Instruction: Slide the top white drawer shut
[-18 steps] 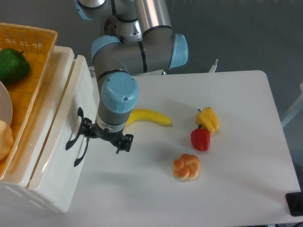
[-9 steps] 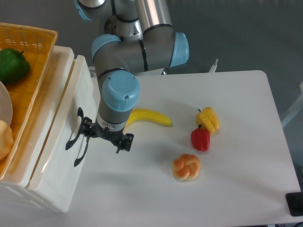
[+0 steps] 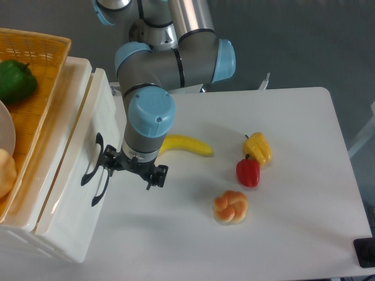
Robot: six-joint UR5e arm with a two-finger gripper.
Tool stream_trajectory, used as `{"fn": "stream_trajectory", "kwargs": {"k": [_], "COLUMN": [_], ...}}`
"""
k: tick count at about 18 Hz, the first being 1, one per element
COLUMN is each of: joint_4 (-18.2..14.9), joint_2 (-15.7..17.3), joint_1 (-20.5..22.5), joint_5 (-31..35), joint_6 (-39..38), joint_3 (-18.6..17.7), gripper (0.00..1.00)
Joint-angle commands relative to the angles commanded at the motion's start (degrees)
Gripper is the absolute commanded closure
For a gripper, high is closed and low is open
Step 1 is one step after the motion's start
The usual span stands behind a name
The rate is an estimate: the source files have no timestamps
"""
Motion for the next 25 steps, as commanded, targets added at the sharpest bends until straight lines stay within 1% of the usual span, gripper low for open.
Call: {"fn": "stream_trajectory", "kwargs": {"k": [3, 5, 8, 9, 10, 11, 12, 13, 16, 22, 24, 25], "joint_4": [0.0, -0.09, 0.0, 0.09, 0.09, 0.0, -0.09, -0.09, -0.09, -0.61, -0.7, -0.7], "joint_2": [-0.09, 0.09, 0.17, 0.17, 0.26, 0.44, 0.53, 0.61, 1.67, 3.07, 4.65, 4.83], "joint_1": [2.28, 3.95, 5.45, 5.63, 5.72, 5.81, 6.33, 7.2, 10.98, 19.5, 22.67, 23.73], "joint_5": [1.66, 2.29, 2.37, 2.72, 4.29, 7.18, 9.99, 11.32, 11.69, 12.83, 12.83, 12.83], "joint_6": [0.26, 0.7, 1.4, 2.8, 5.77, 9.98, 13.85, 16.67, 22.83, 40.75, 45.24, 47.18], "joint_3": [1.58, 1.76, 2.29, 2.55, 2.64, 2.64, 2.64, 2.64, 2.64, 2.38, 1.76, 1.59], "gripper": [0.0, 0.0, 0.0, 0.0, 0.0, 0.0, 0.0, 0.0, 0.0, 0.0, 0.0, 0.0]}}
